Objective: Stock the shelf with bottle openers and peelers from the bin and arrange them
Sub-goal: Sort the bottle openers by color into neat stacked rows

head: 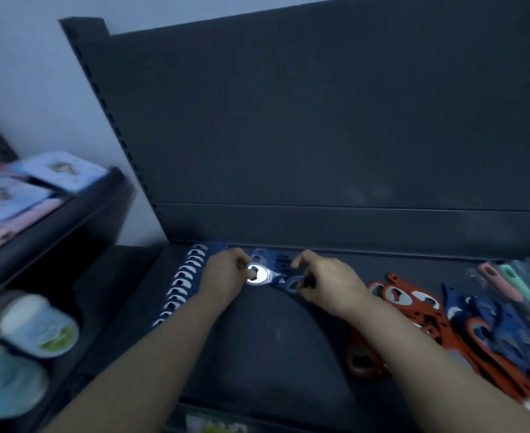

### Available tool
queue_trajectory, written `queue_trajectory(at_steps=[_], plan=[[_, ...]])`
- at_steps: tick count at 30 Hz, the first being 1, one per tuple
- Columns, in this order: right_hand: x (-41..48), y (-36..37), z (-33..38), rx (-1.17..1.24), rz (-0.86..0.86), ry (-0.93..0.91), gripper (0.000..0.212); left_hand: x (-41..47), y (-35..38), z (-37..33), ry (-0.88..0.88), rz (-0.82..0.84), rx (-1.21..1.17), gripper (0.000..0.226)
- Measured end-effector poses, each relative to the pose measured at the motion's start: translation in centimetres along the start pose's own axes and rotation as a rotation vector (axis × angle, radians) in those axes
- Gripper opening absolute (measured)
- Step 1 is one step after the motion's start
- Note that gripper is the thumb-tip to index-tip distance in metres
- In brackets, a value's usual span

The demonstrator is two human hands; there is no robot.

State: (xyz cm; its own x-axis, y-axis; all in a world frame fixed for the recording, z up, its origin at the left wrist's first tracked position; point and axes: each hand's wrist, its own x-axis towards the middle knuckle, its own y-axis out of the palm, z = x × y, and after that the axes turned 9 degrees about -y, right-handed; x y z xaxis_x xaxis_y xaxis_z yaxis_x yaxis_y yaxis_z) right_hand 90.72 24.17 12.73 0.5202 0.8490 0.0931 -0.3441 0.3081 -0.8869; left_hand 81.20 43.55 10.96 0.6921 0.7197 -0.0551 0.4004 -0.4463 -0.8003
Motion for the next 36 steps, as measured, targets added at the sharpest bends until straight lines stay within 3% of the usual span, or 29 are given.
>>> queue_trajectory(at_steps=[4, 10, 14, 21, 24, 36], plan=[[0.6, 2.5, 0.3, 0.089, -0.023, 0.051, 0.021, 1.2, 0.2, 0.8, 0.014, 0.032, -0.027, 0.017], [0.9, 3.0, 0.7, 0.101, -0.135, 0.083, 0.025, 3.0, 0.5, 1.0, 0.042, 0.013, 0.073, 0.015], [1.8, 3.3, 1.7, 0.153, -0.133, 0.14, 0.027, 3.7, 0.4, 0.6, 0.067, 0.037, 0.178, 0.026], [4.7, 5.3, 3.9, 0.232, -0.119, 0.16, 0.012, 3.8, -1.6, 2.5, 0.188, -0.066, 0.233, 0.027], [5.8, 6.3, 4.6, 0.144, -0.124, 0.178, 0.011, 3.6, -3.1, 3.9, 0.258, -0.115, 0.325, 0.025], [7.5, 7.2, 5.1, -0.152, -0.175, 0.17, 0.023, 1.8, -4.2, 4.6, 0.328, -0.05, 0.532, 0.026]])
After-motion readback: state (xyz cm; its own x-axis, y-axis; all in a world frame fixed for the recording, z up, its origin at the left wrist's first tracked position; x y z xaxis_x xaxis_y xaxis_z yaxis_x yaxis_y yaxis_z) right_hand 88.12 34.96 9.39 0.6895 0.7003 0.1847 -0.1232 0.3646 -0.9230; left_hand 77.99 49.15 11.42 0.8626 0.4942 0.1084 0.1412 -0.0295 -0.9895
